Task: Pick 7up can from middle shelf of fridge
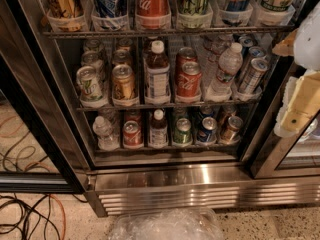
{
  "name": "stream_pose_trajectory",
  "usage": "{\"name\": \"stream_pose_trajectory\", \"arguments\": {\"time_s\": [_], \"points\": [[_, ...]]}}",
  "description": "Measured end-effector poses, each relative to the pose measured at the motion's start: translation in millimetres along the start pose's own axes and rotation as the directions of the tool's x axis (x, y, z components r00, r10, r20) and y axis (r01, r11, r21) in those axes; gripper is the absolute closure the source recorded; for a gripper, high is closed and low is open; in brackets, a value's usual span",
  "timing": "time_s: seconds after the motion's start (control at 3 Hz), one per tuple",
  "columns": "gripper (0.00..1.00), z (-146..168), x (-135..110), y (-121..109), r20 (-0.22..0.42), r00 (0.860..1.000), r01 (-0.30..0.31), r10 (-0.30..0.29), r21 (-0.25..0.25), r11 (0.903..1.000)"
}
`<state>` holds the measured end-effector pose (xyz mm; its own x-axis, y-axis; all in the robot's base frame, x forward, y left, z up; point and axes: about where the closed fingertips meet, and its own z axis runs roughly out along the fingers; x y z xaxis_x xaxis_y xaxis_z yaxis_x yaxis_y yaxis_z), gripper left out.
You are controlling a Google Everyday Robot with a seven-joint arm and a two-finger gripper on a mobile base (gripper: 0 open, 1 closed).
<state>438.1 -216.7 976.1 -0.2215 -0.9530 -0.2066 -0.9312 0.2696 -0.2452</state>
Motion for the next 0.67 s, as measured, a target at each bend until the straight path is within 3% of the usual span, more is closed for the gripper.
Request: {"name": "stream_pose_trajectory", "arguments": {"time_s": [0.33, 0.67], "points": [[0.00, 0.0, 0.0, 0.0, 0.000, 1.000, 0.000, 0.000, 0.000, 1.0000], [0.00, 2.8, -6.1, 5.4, 0.078, 0.997, -0.021, 0.019, 0.024, 0.9995]]}}
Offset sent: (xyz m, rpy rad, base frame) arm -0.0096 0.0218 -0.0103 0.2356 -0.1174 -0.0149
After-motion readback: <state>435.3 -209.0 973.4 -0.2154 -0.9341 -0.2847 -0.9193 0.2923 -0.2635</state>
